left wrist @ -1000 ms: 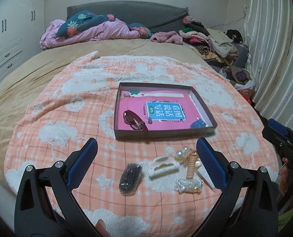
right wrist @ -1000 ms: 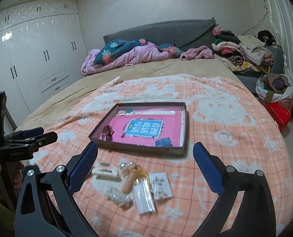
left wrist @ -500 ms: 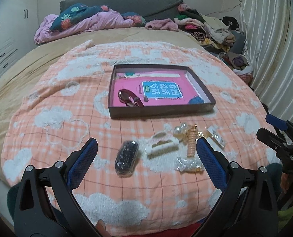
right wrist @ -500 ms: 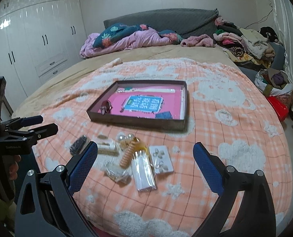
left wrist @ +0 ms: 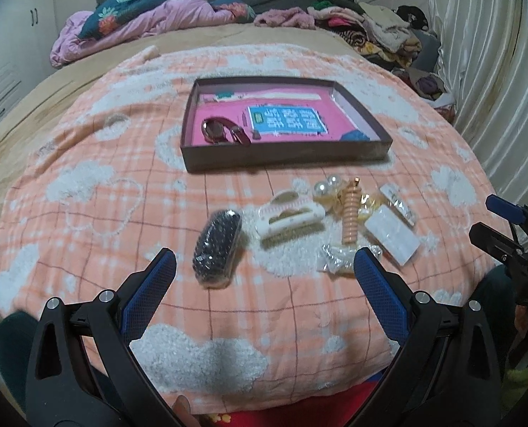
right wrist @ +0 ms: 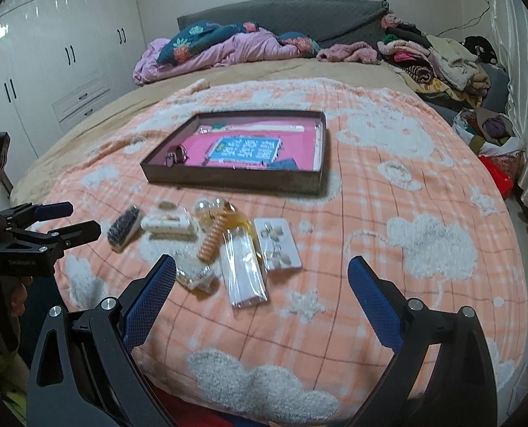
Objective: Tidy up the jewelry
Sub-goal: 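Lift both tools back from the tray toward the remaining jewelry, then grasp the white hair clip with the left tool while the right tool grasps the clear bag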
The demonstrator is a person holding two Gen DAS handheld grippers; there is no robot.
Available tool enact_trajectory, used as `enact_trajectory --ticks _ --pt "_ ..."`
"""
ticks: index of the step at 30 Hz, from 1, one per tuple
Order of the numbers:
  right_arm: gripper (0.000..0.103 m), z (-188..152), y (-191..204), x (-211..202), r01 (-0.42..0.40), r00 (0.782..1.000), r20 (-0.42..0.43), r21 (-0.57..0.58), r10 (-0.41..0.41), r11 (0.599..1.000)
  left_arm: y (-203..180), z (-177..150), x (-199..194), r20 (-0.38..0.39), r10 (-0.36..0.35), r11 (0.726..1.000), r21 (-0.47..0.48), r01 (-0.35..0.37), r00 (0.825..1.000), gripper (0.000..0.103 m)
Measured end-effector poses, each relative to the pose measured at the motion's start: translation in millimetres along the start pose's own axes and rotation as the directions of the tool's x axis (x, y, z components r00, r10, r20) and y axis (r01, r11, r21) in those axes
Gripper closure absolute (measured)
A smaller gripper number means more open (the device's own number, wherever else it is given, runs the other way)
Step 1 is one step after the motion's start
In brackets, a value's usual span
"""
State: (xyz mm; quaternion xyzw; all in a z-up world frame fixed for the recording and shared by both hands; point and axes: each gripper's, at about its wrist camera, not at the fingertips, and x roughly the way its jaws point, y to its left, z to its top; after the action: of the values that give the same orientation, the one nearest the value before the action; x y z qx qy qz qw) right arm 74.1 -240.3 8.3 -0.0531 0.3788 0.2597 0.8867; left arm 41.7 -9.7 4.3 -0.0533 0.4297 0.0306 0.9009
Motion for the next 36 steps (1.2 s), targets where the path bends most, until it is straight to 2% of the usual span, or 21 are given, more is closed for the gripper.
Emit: enact_trajectory --ticks 14,19,26,36 --pt "0.007 -19.3 10.4 26.9 0.002 0.997 -0.083 -0.043 -0.005 0.999 -6.1 -11.1 30.1 -0.089 -0.064 0.998 0.007 0.065 0.994 0.01" --pt "0.015 -25.7 11.2 44.0 0.0 0.993 -0.119 -0.055 -0.006 0.998 -5.2 -14.4 39.2 -0.113 -0.093 0.996 -0.011 0.092 0.989 0.01" --pt "0.033 -32.1 12.0 70.5 0.005 0.989 -0.149 -0.082 -0.017 0.997 -3.7 -13.6 52.4 -0.127 -0.126 0.992 -0.036 0.123 0.984 0.01" --pt "0.047 -31.2 27.3 102.2 0.017 0.988 -0.149 -0.192 -0.047 0.981 -6.5 -5.6 75.3 -0.139 -0.158 0.986 -0.069 0.15 0.978 0.01"
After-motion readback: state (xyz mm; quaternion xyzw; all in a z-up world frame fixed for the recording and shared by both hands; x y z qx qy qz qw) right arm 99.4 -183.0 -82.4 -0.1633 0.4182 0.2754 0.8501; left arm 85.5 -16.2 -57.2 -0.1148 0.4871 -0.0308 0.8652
